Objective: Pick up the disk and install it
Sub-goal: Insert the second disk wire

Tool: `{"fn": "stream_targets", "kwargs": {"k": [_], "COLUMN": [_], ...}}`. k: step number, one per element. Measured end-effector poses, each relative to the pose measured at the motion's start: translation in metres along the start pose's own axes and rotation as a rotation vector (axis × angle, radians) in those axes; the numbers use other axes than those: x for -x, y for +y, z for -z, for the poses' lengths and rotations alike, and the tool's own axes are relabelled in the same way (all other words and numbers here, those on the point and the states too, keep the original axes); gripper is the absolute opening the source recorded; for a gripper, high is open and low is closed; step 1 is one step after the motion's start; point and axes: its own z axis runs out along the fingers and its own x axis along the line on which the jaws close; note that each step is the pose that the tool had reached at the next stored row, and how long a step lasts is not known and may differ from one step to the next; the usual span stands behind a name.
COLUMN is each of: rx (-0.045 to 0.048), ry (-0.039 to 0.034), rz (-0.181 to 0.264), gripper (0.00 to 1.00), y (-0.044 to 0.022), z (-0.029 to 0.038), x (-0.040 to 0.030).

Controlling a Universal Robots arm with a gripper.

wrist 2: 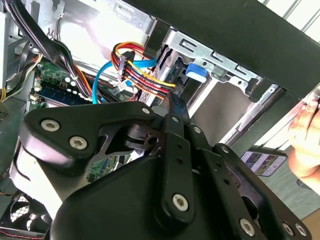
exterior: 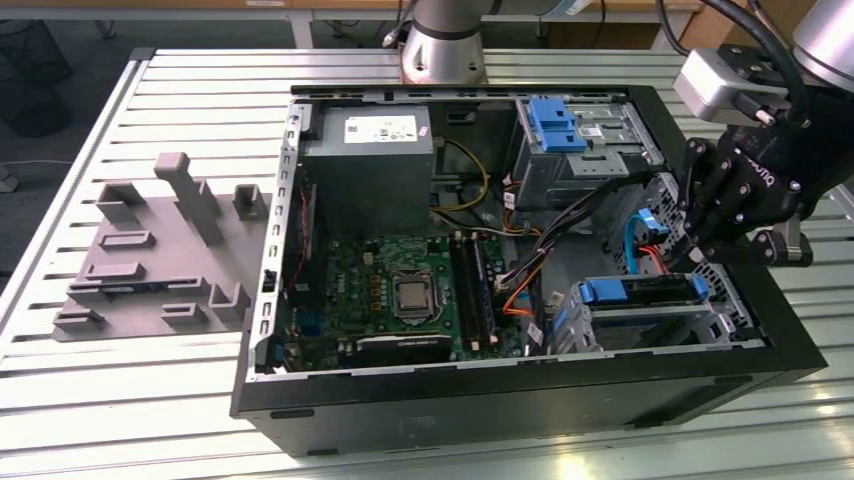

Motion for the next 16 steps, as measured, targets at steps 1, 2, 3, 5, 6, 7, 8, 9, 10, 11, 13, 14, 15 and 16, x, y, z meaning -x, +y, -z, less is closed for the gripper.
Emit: {"fn": "stream_targets", "kwargs": {"k": [1, 2, 3, 5, 6, 7, 8, 9, 10, 11, 13, 14, 15, 16], "rx": [-0.0011, -0.0014, -0.0016, -0.0018, -0.0023, -0.0035, -0.0049, -0.0067, -0.0088, -0.0105, -0.0143, -0.0167, -0.0203, -0.0237], "ry": [-0.0001, -0.0001, 0.0000, 0.0000, 0.0000, 0.0000, -0.0001, -0.0004, -0.0005, -0.0007, -0.0013, -0.0013, -0.0014, -0.0018], "rz": [0.000, 0.000, 0.000, 0.000, 0.000, -0.001, -0.001, -0.001, -0.001, -0.001, -0.001, -0.001, -0.002, -0.002], "gripper": [0.11, 0.11, 0.11, 0.11, 0.11, 0.11, 0.11, 0.11, 0.11, 0.11, 0.11, 0.11, 0.11, 0.11], "y": [0.0008, 0.0008, 0.0008, 0.0009, 0.0012, 0.0017, 0.0019, 0.0023, 0.0027, 0.0030, 0.0038, 0.0042, 0.0048, 0.0053], "z": [-0.0001, -0.0001, -0.0001, 0.0000, 0.0003, 0.0006, 0.0011, 0.0016, 0.0023, 0.0029, 0.0036, 0.0038, 0.0040, 0.0040], "x": [0.0000, -0.0001, -0.0001, -0.0001, -0.0001, -0.0001, -0.0002, -0.0003, -0.0004, -0.0005, -0.0005, -0.0006, -0.0007, -0.0008]}}
